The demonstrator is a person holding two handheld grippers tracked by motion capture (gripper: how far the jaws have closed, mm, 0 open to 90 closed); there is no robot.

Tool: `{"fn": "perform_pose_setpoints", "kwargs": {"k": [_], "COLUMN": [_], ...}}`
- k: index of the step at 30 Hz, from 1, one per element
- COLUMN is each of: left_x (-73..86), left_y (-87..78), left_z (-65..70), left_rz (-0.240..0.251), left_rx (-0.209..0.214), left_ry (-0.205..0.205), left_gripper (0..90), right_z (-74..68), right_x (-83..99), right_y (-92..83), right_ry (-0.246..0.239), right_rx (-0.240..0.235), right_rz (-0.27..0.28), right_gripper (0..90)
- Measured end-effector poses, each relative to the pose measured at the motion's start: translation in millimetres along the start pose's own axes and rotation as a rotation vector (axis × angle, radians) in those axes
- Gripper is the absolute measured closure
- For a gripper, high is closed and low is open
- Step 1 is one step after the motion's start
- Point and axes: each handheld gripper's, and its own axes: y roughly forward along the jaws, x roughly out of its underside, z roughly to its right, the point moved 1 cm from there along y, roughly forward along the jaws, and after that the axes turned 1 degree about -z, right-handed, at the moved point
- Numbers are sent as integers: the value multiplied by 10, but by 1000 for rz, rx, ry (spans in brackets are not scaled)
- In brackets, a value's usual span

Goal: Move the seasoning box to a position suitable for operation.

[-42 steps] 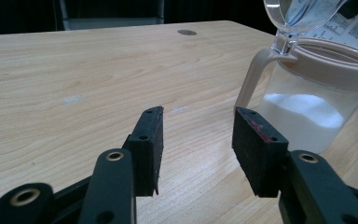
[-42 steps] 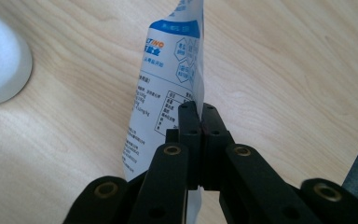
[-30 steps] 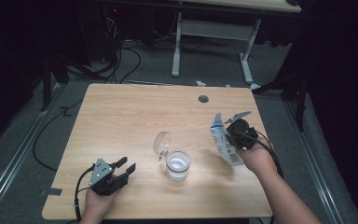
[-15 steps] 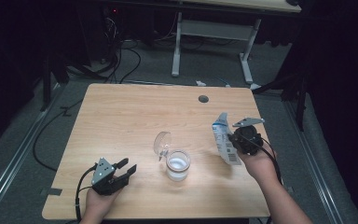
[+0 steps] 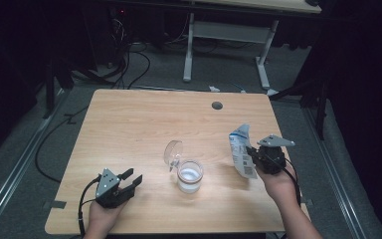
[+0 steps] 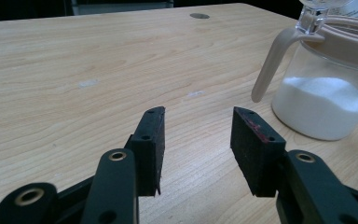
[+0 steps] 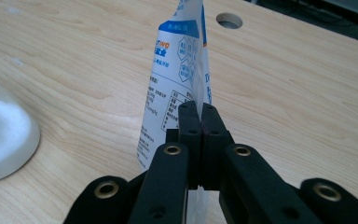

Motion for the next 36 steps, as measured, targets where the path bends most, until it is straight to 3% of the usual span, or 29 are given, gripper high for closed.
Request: {"fn": "perform_pose_setpoints", "kwargs": {"k": [8, 17, 21, 25, 30, 36], "left_x": [11, 7, 1, 10, 19, 74], "left_y": [-19, -64, -76, -85, -135, -218], "left_z": [-9, -22, -26, -28, -29, -56], "left_rz": [-6, 0, 4, 1, 2, 1], "left_rx": [-29, -49, -61, -74, -108, -129], "left_ry": [7, 10, 7, 5, 6, -23], "left_gripper": [549, 545, 543, 543, 539, 539], "right_z": [21, -19, -50, -52, -37, 20], "right_x": [126, 246, 312, 352, 374, 379], "right_y": [-20, -60, -39, -4, 38, 38], "right_ry": [48, 53, 92, 110, 116, 130], "right_rx": [-37, -35, -72, -82, -59, -41], "right_rz": [108, 220, 284, 306, 332, 377], "right_gripper": [899, 899, 899, 899, 900, 899]}}
